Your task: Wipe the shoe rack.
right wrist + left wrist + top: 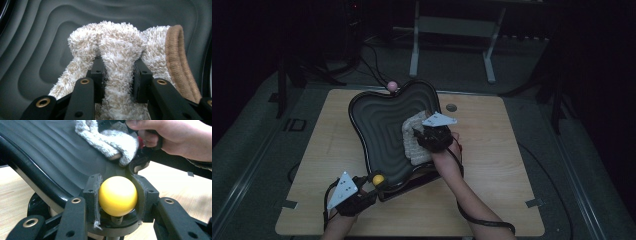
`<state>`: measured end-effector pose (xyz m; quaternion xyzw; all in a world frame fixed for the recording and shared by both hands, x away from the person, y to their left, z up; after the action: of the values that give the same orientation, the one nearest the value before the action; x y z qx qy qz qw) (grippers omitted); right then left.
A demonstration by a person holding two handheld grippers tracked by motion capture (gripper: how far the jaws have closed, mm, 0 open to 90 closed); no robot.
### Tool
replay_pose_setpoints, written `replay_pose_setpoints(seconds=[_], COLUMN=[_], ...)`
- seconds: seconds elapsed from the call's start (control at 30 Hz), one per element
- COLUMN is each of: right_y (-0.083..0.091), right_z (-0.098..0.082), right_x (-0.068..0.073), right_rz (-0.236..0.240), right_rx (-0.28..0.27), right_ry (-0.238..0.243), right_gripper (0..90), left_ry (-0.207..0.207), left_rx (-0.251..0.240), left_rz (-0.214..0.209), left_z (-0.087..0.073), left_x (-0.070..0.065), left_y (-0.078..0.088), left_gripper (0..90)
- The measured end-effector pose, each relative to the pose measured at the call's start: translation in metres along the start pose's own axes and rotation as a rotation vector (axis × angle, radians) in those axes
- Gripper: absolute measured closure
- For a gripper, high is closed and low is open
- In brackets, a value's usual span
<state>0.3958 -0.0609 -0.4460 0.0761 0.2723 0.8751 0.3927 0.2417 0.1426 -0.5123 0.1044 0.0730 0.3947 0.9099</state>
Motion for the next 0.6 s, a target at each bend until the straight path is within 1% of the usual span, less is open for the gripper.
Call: replay_pose_setpoints(seconds=[0.07, 0.13, 0.23, 0.4, 0.53, 0.6], right_y=[0.003, 0.005, 0.009, 0.015, 0.019, 0.021], right_z=[-0.005, -0.009, -0.017, -0.026, -0.033, -0.037], right_x=[0.001, 0.002, 0.005, 0.008, 0.011, 0.013], right_rz=[0.001, 0.002, -0.001, 0.013, 0.015, 0.023], right_rx=[-0.002, -0.001, -0.002, 0.008, 0.007, 0.009], right_ry=[0.006, 0.000, 0.014, 0.017, 0.029, 0.024], right_gripper=[68.2, 68.2, 68.3, 68.4, 68.5, 68.5], left_ry=[-0.001, -0.002, -0.001, 0.000, 0.000, 0.000], left_rx=[0.000, 0.000, 0.000, 0.002, 0.002, 0.003], left_rz=[0.001, 0.001, 0.002, 0.004, 0.004, 0.004], left_z=[0.000, 0.000, 0.000, 0.000, 0.000, 0.000], left_x=[0.000, 0.000, 0.000, 0.000, 0.000, 0.000], left_y=[0.000, 0.000, 0.000, 0.000, 0.000, 0.000], left_gripper=[59.9, 59.8, 59.9, 59.9, 59.8, 59.9])
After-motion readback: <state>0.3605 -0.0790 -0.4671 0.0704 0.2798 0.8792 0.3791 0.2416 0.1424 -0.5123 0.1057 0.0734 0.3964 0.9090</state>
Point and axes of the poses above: each handheld gripper's, and its own axes: y roughly backward along the jaws, z roughly out of its top, x roughly to its left, the point moved 4 cm from there along -y, roughly forward along the jaws, and after that the axes turned 2 degrees about x, right-handed, at the moved point
